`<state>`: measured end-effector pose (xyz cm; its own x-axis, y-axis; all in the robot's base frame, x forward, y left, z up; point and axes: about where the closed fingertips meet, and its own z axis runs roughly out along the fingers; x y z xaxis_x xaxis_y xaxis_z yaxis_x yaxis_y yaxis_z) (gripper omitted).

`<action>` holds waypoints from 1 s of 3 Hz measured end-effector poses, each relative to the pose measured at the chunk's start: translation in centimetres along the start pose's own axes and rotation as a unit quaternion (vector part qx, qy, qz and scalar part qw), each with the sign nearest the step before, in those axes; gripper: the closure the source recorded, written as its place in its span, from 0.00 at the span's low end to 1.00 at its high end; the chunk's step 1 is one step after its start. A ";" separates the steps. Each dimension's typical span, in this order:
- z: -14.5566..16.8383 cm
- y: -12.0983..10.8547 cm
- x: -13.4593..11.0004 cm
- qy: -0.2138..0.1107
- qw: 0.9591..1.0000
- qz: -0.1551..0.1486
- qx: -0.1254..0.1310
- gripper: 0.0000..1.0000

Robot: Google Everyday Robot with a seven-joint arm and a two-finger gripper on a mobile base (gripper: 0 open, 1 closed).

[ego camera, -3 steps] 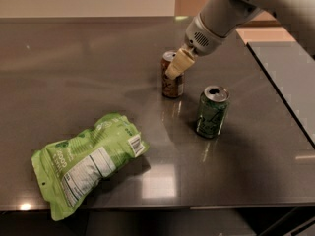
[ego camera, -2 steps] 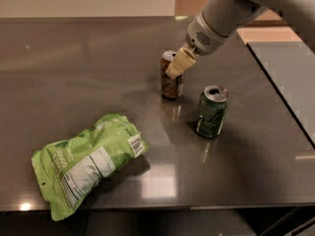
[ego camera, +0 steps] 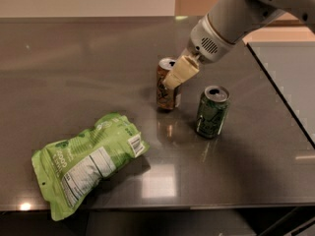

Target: Move orange can near green rice chip bag

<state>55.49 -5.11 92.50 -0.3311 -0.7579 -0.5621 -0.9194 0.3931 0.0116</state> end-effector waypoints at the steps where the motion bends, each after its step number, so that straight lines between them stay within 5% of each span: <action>1: 0.1 2.6 -0.1 -0.005 1.000 -0.014 -0.020 1.00; 3: 1.0 7.4 -1.5 -0.010 0.997 -0.073 -0.034 1.00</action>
Offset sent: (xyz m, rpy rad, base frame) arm -0.0733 0.0534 0.0124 0.0376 -0.0385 0.1887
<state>49.43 -0.53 92.63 -0.1888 -0.7938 -0.5781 -0.9699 0.2430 -0.0168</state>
